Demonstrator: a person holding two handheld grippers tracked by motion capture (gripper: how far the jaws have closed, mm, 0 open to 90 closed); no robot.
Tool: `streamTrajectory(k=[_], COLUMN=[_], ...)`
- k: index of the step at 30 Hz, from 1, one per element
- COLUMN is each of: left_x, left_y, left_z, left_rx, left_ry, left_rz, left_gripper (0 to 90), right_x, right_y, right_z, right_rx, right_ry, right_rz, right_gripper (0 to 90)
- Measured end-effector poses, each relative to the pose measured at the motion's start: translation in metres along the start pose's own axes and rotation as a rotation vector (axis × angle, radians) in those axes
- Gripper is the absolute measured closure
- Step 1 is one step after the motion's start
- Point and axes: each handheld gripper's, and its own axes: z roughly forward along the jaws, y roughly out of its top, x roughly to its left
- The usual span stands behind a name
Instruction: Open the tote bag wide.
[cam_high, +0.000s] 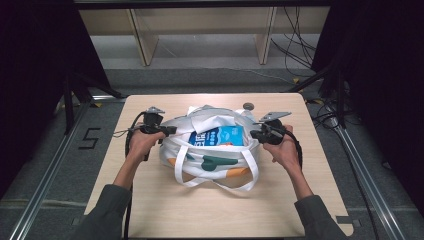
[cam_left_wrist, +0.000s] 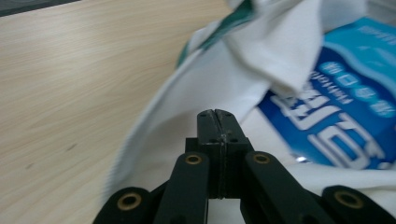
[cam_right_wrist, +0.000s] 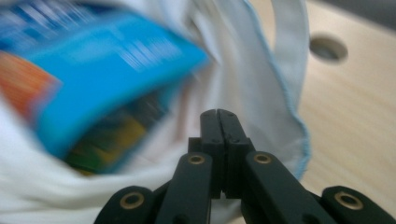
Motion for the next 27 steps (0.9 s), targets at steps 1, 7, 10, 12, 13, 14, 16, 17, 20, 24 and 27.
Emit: streamTrajectory(k=[1,7,10,12,13,14,16,17,20,24,27], left_x=[-0.007,-0.042,-0.04,-0.039,-0.039,-0.039,-0.041,-0.043,-0.049,-0.056,-0.061], left_y=[0.002,-0.001,-0.003,-0.002,-0.002,-0.003,-0.003,-0.003,-0.008,-0.021,-0.031], left_z=[0.002,0.017,0.019,0.02,0.02,0.02,0.022,0.022,0.019,0.009,-0.002], left_rx=[-0.006,0.076,0.077,0.081,0.082,0.091,0.096,0.092,0.107,0.14,0.138], left_ry=[-0.015,-0.07,-0.079,-0.084,-0.084,-0.077,-0.078,-0.074,-0.103,-0.12,-0.144], left_rz=[0.008,0.123,0.101,0.099,0.104,0.12,0.125,0.123,0.145,0.202,0.218], left_gripper=[89.0,87.4,87.9,88.4,88.7,89.0,88.7,88.7,89.1,89.3,89.3], right_x=[0.0,0.036,0.058,0.063,0.07,0.075,0.082,0.082,0.076,0.064,0.051], right_y=[0.0,0.006,-0.007,-0.011,-0.018,-0.022,-0.031,-0.031,-0.023,-0.002,0.019], right_z=[0.0,0.0,0.0,-0.001,0.001,0.0,0.005,0.005,0.002,-0.007,0.001], right_rx=[0.0,0.006,0.083,0.127,0.14,0.174,0.187,0.187,0.145,0.024,-0.012], right_ry=[0.0,0.09,0.164,0.185,0.18,0.207,0.208,0.208,0.213,0.165,0.123], right_rz=[0.0,-0.071,-0.129,-0.164,-0.158,-0.183,-0.206,-0.206,-0.174,-0.143,-0.111], right_gripper=[90.0,90.0,90.0,90.0,90.0,90.0,90.0,90.0,90.0,90.0,90.0])
